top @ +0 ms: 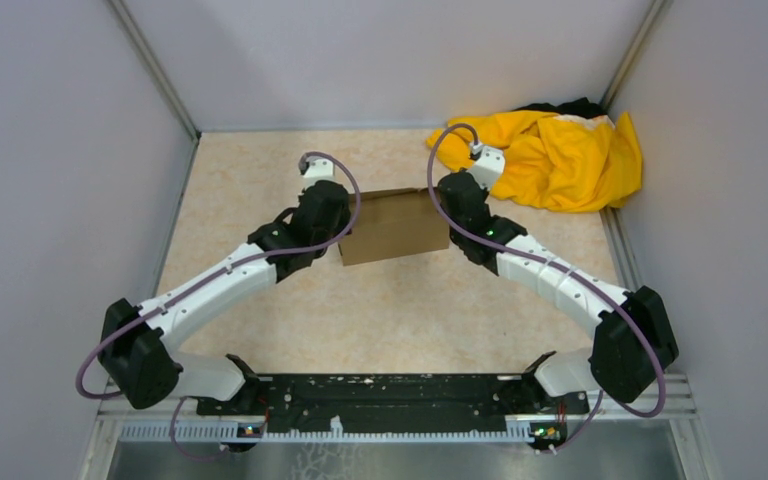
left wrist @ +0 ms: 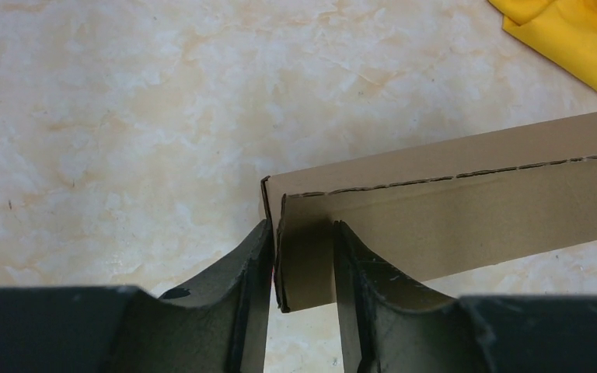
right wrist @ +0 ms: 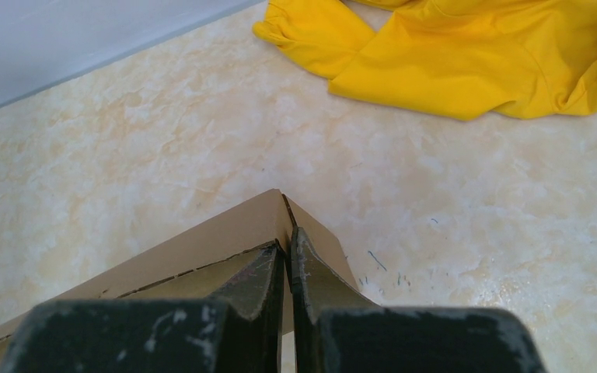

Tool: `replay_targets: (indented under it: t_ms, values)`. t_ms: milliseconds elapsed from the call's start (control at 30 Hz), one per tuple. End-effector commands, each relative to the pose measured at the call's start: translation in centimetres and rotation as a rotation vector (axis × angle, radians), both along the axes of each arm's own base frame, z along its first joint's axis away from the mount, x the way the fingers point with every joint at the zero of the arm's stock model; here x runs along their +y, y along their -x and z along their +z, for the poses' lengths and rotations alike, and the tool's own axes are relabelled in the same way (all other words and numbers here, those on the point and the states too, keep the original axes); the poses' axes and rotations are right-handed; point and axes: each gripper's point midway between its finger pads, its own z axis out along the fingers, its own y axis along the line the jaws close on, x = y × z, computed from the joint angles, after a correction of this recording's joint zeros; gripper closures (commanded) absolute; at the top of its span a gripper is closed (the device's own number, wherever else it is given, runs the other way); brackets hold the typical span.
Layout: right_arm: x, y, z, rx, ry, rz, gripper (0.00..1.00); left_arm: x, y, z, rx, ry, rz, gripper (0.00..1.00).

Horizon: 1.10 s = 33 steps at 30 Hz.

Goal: Fold the paper box

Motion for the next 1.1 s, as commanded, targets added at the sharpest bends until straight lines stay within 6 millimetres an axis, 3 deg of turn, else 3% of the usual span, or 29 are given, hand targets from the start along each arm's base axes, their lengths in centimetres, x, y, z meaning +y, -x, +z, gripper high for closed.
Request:
replay_targets:
  t_ms: [0,600,833,1067]
  values:
    - [1.2,3.7,-7.0,0.243,0.087,0.107,1.00,-2.1,3.0,-2.3,0.143,-0.015,-0.143,0.59]
    - [1.2,3.6,-6.5,0.245,0.099,0.107,1.00,0.9,2.9,1.1,0.052,-0.042,-0.107,0.45]
    - [1.1,3.5,-6.3,0.245,0.106,0.107,1.00,0.9,2.4,1.8,0.030,-0.033,-0.117,0.43]
    - [1.1,3.5,-6.1,0.242,0.107,0.107,1.00,2.7,2.4,2.2,0.019,-0.072,-0.059,0.49]
